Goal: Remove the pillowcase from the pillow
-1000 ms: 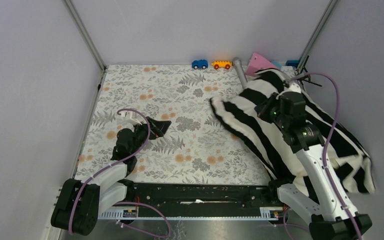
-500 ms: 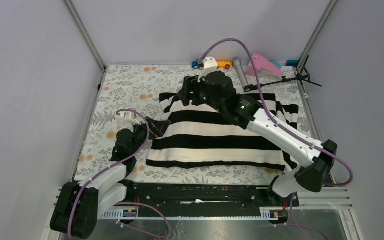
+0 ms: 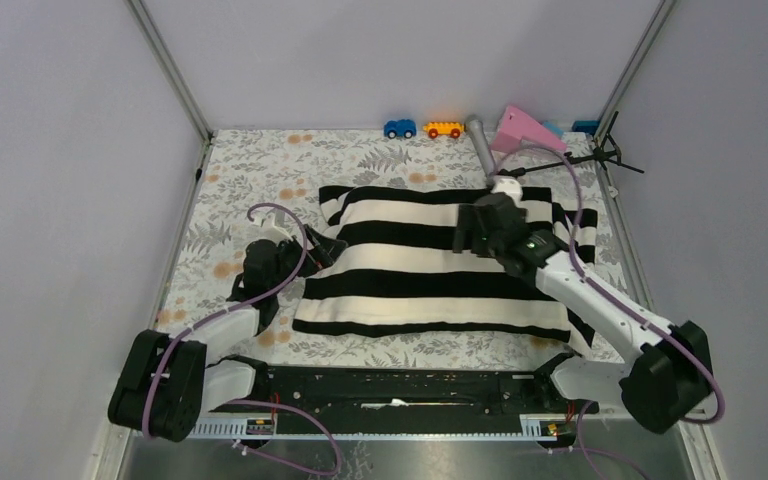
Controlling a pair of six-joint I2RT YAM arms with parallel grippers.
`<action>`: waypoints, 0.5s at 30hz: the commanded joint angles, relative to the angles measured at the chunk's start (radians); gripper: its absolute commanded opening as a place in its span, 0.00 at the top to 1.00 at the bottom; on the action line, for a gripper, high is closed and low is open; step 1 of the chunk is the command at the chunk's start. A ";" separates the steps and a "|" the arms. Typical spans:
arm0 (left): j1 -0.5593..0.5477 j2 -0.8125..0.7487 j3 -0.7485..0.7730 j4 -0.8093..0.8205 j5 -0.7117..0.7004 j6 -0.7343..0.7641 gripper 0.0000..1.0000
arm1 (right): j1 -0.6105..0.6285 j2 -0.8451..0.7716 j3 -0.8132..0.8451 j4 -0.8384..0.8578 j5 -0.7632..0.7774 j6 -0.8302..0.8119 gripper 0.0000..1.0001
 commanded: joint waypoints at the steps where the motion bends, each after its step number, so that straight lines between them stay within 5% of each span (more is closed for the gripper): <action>1: -0.011 0.084 0.090 -0.036 0.035 -0.003 0.02 | -0.206 -0.126 -0.162 0.014 -0.017 0.061 0.00; 11: -0.027 0.030 0.074 -0.019 0.035 0.005 0.03 | -0.262 -0.059 -0.394 0.245 -0.376 0.056 0.00; 15: -0.033 -0.042 0.049 0.003 0.033 0.002 0.03 | -0.189 -0.002 -0.387 0.298 -0.377 0.093 0.00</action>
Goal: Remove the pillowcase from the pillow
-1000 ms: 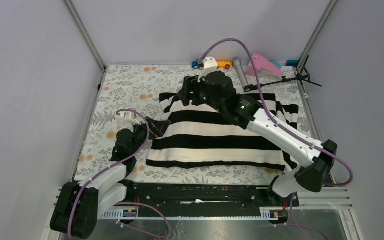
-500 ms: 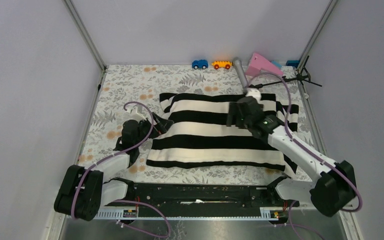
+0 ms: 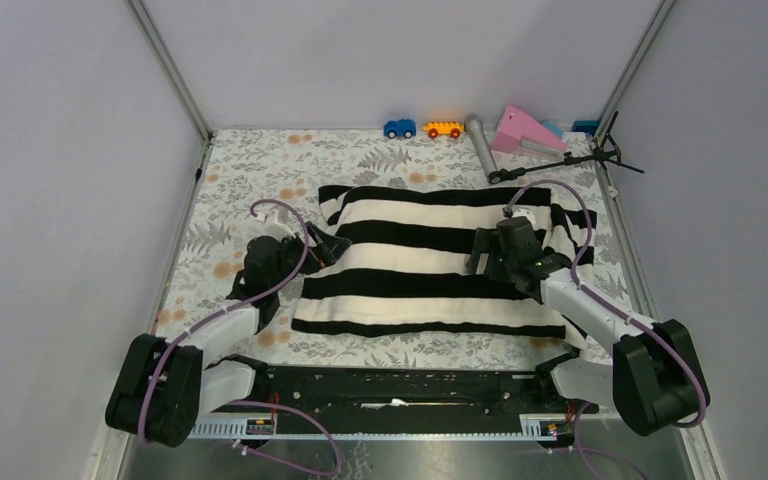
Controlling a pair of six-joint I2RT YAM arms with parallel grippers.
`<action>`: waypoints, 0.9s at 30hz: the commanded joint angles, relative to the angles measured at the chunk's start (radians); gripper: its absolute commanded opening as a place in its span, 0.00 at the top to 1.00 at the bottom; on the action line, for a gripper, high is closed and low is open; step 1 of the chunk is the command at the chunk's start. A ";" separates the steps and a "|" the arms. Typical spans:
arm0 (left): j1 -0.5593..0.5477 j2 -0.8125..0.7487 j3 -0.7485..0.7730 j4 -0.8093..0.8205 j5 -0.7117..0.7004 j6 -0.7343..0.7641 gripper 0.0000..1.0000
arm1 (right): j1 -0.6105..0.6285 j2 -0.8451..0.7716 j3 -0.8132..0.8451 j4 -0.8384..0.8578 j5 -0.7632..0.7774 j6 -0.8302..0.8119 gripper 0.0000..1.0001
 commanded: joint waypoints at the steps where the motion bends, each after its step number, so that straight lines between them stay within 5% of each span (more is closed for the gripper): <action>1: -0.010 -0.099 -0.019 0.080 0.015 0.002 0.03 | 0.107 0.087 0.017 0.092 -0.137 0.070 0.00; 10: -0.029 -0.244 -0.071 0.121 0.003 0.033 0.02 | 0.303 0.405 0.300 0.298 -0.239 0.196 0.01; 16: -0.035 -0.236 -0.067 0.121 0.005 0.041 0.01 | 0.308 0.462 0.521 0.212 -0.272 0.114 0.03; 23: -0.063 -0.107 -0.020 0.141 0.055 0.044 0.01 | 0.262 0.282 0.403 0.126 -0.058 -0.008 0.00; 27: -0.086 0.002 0.046 0.014 -0.048 0.059 0.01 | 0.201 0.175 0.265 0.167 -0.037 -0.019 0.01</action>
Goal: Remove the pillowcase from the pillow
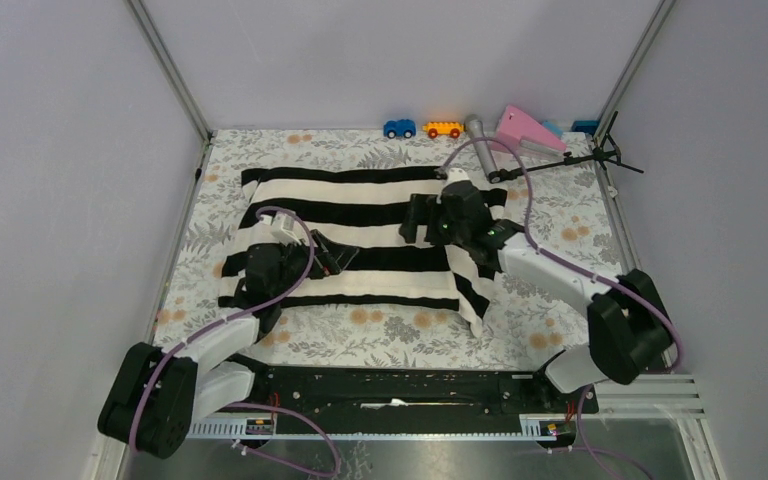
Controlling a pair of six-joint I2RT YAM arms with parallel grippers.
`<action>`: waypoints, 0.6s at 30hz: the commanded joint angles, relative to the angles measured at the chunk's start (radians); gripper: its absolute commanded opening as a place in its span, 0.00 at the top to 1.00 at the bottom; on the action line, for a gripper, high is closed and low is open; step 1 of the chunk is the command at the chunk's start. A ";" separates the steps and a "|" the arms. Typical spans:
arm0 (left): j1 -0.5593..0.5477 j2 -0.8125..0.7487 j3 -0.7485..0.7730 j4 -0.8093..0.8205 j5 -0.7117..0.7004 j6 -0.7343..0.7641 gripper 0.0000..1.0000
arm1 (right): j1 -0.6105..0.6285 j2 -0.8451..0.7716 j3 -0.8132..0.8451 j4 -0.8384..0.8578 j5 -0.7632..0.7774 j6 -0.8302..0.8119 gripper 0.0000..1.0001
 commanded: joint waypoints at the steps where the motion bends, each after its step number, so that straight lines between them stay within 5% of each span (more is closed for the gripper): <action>1: -0.019 0.122 0.131 -0.115 -0.082 0.033 0.01 | -0.063 -0.125 -0.137 0.037 0.093 -0.054 0.01; 11: -0.008 0.419 0.329 -0.408 -0.258 0.031 0.04 | -0.070 -0.300 -0.419 0.303 0.209 -0.041 0.01; 12: 0.002 0.414 0.346 -0.480 -0.363 0.010 0.09 | -0.070 -0.302 -0.441 0.315 0.220 -0.040 0.01; 15: 0.043 0.313 0.325 -0.648 -0.684 -0.094 0.02 | -0.070 -0.293 -0.475 0.344 0.238 -0.032 0.01; 18: 0.049 0.162 0.210 -0.506 -0.663 -0.087 0.03 | -0.070 -0.269 -0.489 0.366 0.221 -0.009 0.01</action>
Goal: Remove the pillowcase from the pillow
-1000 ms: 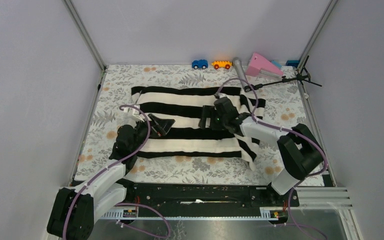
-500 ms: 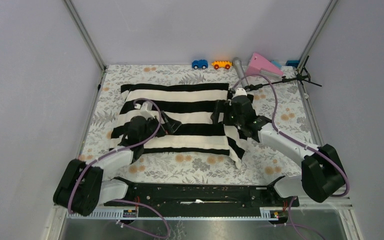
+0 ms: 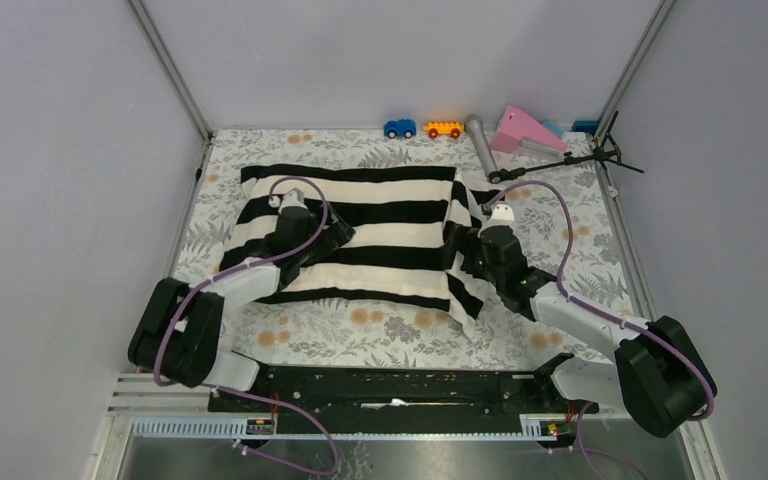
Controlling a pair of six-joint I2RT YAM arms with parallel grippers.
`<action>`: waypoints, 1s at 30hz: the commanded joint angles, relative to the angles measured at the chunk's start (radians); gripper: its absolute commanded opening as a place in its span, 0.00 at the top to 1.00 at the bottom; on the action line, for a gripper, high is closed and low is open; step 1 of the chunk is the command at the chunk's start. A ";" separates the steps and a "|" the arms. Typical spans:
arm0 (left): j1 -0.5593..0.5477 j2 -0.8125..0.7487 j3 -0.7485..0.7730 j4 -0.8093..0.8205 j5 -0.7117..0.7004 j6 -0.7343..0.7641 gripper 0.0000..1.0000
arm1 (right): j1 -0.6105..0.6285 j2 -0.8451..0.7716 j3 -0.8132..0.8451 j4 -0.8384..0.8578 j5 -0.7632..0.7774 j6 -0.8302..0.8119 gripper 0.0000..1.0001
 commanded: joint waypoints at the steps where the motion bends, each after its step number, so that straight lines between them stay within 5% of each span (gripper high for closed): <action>1: 0.051 -0.174 -0.160 -0.022 -0.232 0.001 0.03 | 0.002 0.021 -0.012 0.100 0.031 0.018 0.01; 6: -0.009 -0.257 -0.180 0.158 0.050 0.157 0.10 | 0.002 0.010 -0.017 0.103 0.026 0.021 0.02; 12: -0.318 -0.271 -0.163 0.283 0.023 0.346 0.10 | 0.002 -0.039 -0.065 0.139 -0.012 0.014 0.11; 17: -0.449 -0.149 -0.016 0.210 0.014 0.399 0.12 | 0.002 -0.080 -0.088 0.104 0.055 0.023 0.11; 21: -0.481 -0.068 0.113 0.114 0.012 0.398 0.12 | 0.002 -0.120 -0.114 0.124 0.088 0.038 0.25; 25: -0.481 0.055 0.257 0.009 0.002 0.366 0.12 | 0.002 -0.089 -0.114 0.129 0.070 0.045 0.22; 30: -0.481 0.181 0.302 0.069 0.093 0.333 0.12 | 0.002 -0.009 -0.083 0.157 -0.054 0.030 0.21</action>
